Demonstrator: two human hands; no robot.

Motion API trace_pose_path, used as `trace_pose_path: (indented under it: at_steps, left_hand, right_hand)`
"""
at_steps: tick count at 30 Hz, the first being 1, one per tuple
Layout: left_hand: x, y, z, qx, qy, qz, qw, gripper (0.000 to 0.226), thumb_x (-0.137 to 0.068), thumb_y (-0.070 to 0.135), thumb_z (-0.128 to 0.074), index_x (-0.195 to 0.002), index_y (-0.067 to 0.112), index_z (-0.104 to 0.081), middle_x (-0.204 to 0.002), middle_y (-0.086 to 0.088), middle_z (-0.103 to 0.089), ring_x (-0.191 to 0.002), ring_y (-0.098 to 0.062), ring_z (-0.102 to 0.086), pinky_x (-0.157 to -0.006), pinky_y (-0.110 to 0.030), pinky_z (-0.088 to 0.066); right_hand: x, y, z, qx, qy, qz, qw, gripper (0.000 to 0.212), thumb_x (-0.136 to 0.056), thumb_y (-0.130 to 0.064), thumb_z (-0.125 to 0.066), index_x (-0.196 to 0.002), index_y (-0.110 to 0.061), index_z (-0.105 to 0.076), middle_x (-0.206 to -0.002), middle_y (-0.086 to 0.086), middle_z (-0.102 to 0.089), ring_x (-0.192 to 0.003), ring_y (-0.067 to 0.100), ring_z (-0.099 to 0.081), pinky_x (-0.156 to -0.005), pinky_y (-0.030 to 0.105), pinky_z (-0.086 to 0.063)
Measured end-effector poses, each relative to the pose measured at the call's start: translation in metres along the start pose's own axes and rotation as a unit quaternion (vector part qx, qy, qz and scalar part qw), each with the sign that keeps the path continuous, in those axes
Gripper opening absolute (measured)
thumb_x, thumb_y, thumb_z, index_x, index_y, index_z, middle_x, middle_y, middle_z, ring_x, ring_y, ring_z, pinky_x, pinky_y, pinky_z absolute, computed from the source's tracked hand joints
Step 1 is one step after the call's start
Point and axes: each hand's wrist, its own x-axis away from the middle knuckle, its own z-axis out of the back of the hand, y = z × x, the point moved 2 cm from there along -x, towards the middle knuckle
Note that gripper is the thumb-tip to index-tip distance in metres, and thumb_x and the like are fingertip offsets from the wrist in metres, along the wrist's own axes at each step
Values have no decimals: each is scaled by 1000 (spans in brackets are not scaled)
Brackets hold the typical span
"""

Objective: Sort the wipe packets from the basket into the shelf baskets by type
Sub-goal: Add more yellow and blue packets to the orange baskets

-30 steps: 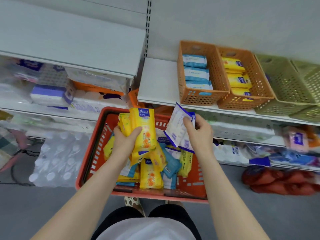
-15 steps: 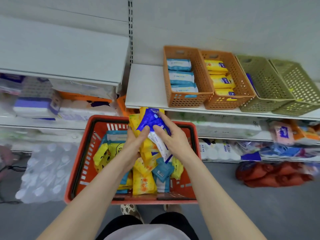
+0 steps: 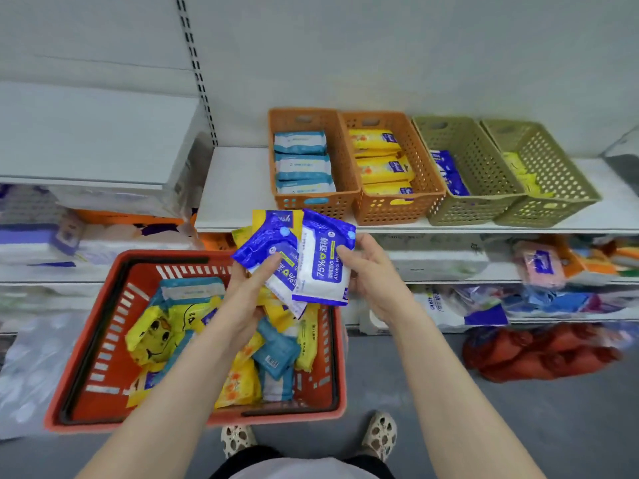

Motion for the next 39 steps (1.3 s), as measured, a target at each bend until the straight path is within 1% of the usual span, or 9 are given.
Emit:
trace_pose_path:
  at_steps: [6,12,16,20,23,29,32,35,39]
  left_hand:
    - [5,-7,-100,32,48,-80,995,97,-54,49,-89,-138,19,-50,-113,-5,-73,-87,-18,-74,-71,-34,-60]
    - [-12,-16,-215,43,38,-112,992,78,-71,34,-79,-140,15,-49,-115,-8,-71,-87,-18,-72,-72,-33,-60]
    - [-24,-19,-272,39,26,-114,992,68,-76,34,-74,-139,20,-50,-100,4,-75,-81,-12,-72,-64,-27,-58]
    - [-43,-14,-300,43,40,-113,992,73,-73,34,-77,-140,21,-49,-107,1,-74,-84,-13,-73,-71,-32,-59]
    - [-65,-4,-305,58,57,-116,990,76,-72,36,-73,-142,19,-47,-119,-5,-71,-91,-18,-72,-74,-36,-60]
    - [-114,30,-306,66,68,-134,986,72,-76,38,-74,-141,16,-50,-121,-7,-70,-101,-24,-71,-84,-43,-58]
    - [-142,52,-304,69,74,-136,985,68,-80,35,-74,-140,16,-50,-112,-1,-74,-92,-16,-72,-75,-33,-59]
    - [-163,61,-305,60,68,-132,987,63,-85,35,-71,-142,18,-48,-113,3,-73,-89,-10,-72,-65,-22,-56]
    - [-181,66,-305,56,75,-121,988,54,-91,32,-66,-140,19,-49,-116,0,-72,-89,-11,-73,-63,-23,-57]
  right_hand:
    - [-2,-42,119,-54,44,25,997,39,-90,-14,-68,-124,-16,-49,-102,10,-74,-83,23,-73,-76,43,-60]
    - [-2,-93,242,-50,84,68,993,37,-86,0,-69,-120,-2,-57,-103,12,-73,-81,20,-72,-70,35,-60]
    - [-11,-118,304,-61,113,101,987,31,-86,-3,-69,-116,-7,-61,-100,7,-74,-80,15,-71,-68,29,-56]
    - [-39,-137,348,-49,170,140,974,40,-83,5,-69,-111,-18,-53,-99,5,-71,-84,19,-69,-71,31,-55]
    - [-66,-154,360,11,183,166,969,55,-78,6,-70,-113,-30,-49,-107,7,-70,-88,26,-68,-72,38,-56]
    - [-136,-179,350,168,243,179,938,27,-65,-25,-72,-79,-41,-56,-81,-6,-63,-80,30,-69,-72,55,-57]
    - [-175,-175,332,289,222,151,919,37,-75,-9,-61,-104,-31,-54,-79,-7,-63,-71,20,-64,-72,43,-55]
    - [-201,-157,321,367,172,104,908,53,-78,1,-51,-121,-30,-52,-107,-1,-69,-89,22,-65,-76,31,-53]
    - [-235,-129,316,359,145,-18,922,52,-88,0,-47,-126,-34,-49,-116,1,-64,-93,24,-66,-68,33,-58]
